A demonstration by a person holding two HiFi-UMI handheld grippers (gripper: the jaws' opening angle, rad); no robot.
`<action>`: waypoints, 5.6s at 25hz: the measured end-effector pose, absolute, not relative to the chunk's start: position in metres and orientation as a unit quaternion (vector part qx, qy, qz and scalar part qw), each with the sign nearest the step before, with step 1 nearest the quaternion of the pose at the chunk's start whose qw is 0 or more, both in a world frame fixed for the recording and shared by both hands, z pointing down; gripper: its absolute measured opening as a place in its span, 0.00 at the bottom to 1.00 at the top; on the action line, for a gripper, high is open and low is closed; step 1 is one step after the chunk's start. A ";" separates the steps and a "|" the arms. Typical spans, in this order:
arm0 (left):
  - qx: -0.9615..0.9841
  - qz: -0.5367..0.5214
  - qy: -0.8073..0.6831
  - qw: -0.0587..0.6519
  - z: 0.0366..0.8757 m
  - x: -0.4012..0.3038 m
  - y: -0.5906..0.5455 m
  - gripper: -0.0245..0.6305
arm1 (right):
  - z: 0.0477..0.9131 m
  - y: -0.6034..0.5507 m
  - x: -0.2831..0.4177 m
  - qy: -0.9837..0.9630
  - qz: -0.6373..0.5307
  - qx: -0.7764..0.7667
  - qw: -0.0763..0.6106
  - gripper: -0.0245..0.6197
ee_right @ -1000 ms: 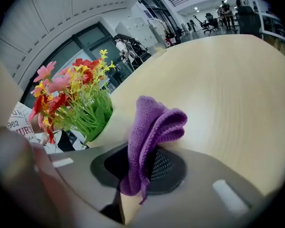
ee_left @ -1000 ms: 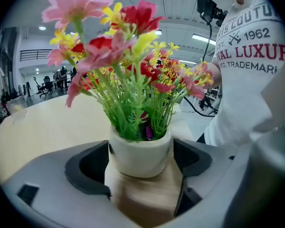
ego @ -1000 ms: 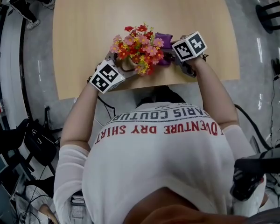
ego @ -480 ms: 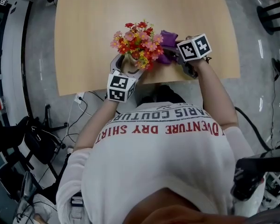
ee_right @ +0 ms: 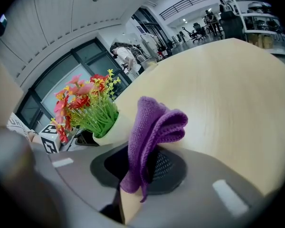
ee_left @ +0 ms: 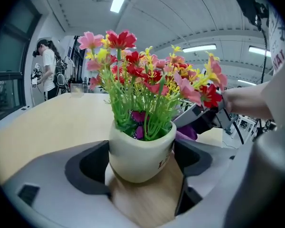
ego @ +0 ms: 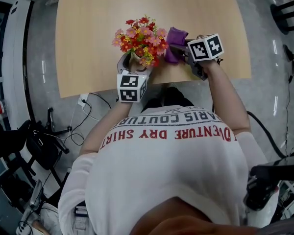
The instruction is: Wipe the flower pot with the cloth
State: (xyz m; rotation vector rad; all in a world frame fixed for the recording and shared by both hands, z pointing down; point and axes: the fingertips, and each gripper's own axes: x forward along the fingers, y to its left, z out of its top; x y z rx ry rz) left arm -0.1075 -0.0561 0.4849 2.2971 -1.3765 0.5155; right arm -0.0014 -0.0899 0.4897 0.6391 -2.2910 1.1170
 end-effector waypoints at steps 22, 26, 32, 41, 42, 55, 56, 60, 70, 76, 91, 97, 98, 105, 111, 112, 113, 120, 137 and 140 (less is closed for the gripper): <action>0.925 0.308 -0.176 0.137 0.490 -0.131 -0.084 0.68 | 0.458 -0.093 -0.022 -0.869 0.428 0.120 0.218 0.14; 0.928 0.308 -0.162 0.133 0.488 -0.130 -0.087 0.68 | 0.445 -0.104 -0.041 -0.875 0.430 0.097 0.199 0.14; 0.931 0.301 -0.162 0.132 0.487 -0.130 -0.086 0.68 | 0.454 -0.107 -0.054 -0.874 0.422 0.083 0.226 0.14; 0.933 0.292 -0.165 0.131 0.485 -0.131 -0.086 0.68 | 0.505 -0.110 -0.049 -0.846 0.408 0.122 0.322 0.14; 0.933 0.291 -0.165 0.131 0.485 -0.131 -0.086 0.68 | 0.510 -0.110 -0.048 -0.843 0.405 0.128 0.330 0.14; 0.921 0.269 -0.246 0.141 0.479 -0.137 -0.085 0.68 | 0.510 -0.114 -0.042 -0.839 0.426 0.150 0.303 0.14; 0.917 0.260 -0.266 0.144 0.478 -0.139 -0.084 0.68 | 0.510 -0.114 -0.042 -0.840 0.426 0.152 0.301 0.14; 0.895 0.215 -0.351 0.175 0.475 -0.142 -0.075 0.69 | 0.509 -0.113 -0.041 -0.841 0.424 0.164 0.293 0.14; 0.832 0.150 -0.496 0.200 0.472 -0.118 -0.065 0.77 | 0.502 -0.105 -0.034 -0.844 0.428 0.183 0.267 0.14; 0.797 0.156 -0.556 0.176 0.476 -0.117 -0.075 0.77 | 0.503 -0.099 -0.026 -0.844 0.434 0.188 0.252 0.14; 0.834 0.191 -0.488 0.172 0.478 -0.132 -0.069 0.75 | 0.480 -0.085 -0.026 -0.859 0.428 0.155 0.233 0.14; 0.889 0.233 -0.363 0.155 0.479 -0.129 -0.067 0.75 | 0.456 -0.082 -0.030 -0.865 0.445 0.128 0.193 0.14; 0.896 0.241 -0.341 0.151 0.478 -0.128 -0.068 0.75 | 0.449 -0.084 -0.033 -0.865 0.452 0.122 0.178 0.14; 0.917 0.277 -0.252 0.137 0.482 -0.124 -0.065 0.75 | 0.441 -0.078 -0.042 -0.874 0.436 0.104 0.186 0.14; 0.920 0.274 -0.245 0.134 0.474 -0.119 -0.064 0.75 | 0.453 -0.075 -0.046 -0.869 0.436 0.107 0.209 0.14; 0.921 0.272 -0.246 0.134 0.473 -0.119 -0.063 0.75 | 0.456 -0.075 -0.047 -0.868 0.434 0.109 0.216 0.14; 0.921 0.270 -0.247 0.134 0.472 -0.119 -0.064 0.75 | 0.459 -0.076 -0.047 -0.866 0.434 0.112 0.221 0.14; 0.922 0.266 -0.249 0.133 0.472 -0.118 -0.064 0.75 | 0.492 -0.082 -0.045 -0.857 0.405 0.144 0.284 0.14; 0.906 0.232 -0.331 0.128 0.461 -0.114 -0.059 0.75 | 0.499 -0.087 -0.037 -0.848 0.396 0.187 0.300 0.14; 0.882 0.206 -0.399 0.142 0.461 -0.121 -0.057 0.75 | 0.494 -0.087 -0.036 -0.849 0.397 0.197 0.287 0.14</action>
